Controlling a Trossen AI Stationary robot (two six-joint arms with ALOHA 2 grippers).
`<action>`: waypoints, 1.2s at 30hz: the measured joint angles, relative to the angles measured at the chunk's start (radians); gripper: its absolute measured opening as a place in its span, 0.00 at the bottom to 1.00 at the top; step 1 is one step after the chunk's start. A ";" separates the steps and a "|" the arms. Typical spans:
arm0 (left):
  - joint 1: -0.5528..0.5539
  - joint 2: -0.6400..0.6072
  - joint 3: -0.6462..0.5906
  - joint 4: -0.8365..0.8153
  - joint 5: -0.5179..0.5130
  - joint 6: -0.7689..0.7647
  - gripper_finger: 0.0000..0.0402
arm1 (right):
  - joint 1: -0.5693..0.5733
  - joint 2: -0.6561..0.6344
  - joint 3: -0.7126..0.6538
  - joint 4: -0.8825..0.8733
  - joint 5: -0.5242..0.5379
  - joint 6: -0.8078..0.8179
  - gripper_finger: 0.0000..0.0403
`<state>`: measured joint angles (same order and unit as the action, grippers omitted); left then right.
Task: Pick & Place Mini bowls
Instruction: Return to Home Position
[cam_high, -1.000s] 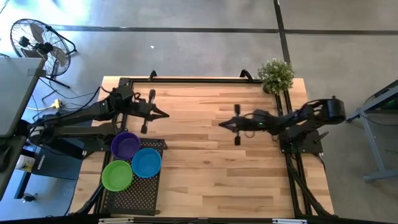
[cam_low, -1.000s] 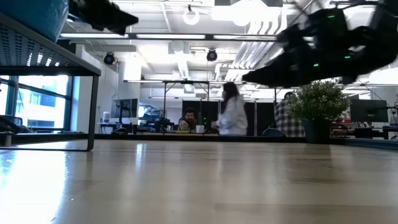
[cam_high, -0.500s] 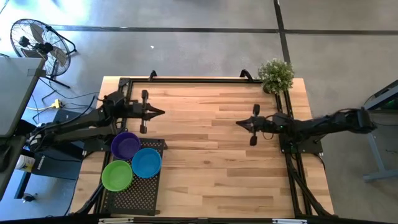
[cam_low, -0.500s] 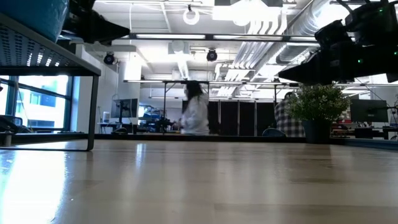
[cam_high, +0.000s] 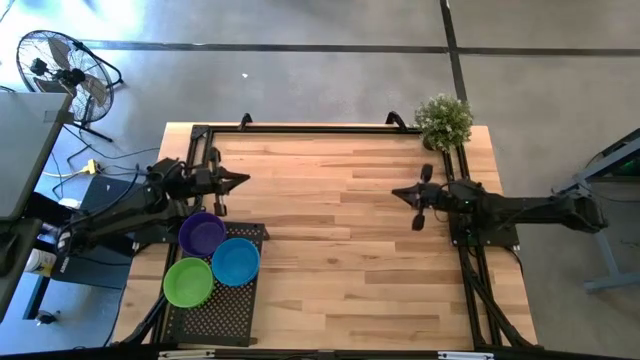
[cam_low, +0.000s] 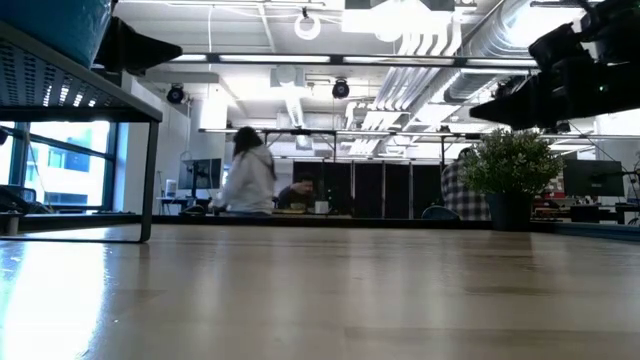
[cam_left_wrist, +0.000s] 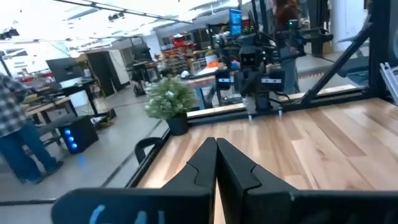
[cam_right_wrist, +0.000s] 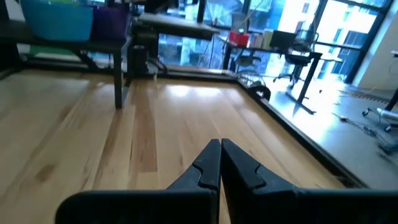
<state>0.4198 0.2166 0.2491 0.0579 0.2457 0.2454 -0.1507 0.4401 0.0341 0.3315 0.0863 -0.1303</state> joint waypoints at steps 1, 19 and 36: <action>0.000 -0.018 -0.003 -0.013 -0.002 -0.004 0.00 | -0.004 -0.030 0.000 -0.021 -0.002 0.000 0.00; -0.001 -0.210 -0.167 -0.012 -0.168 -0.206 0.00 | -0.046 -0.388 0.000 -0.247 -0.010 0.021 0.00; -0.001 -0.210 -0.234 -0.025 -0.280 -0.198 0.00 | -0.046 -0.434 -0.024 -0.295 0.020 0.077 0.00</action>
<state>0.4189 0.0067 0.0148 0.0330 -0.0344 0.0471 -0.1970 0.0063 0.0097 0.0363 0.1062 -0.0535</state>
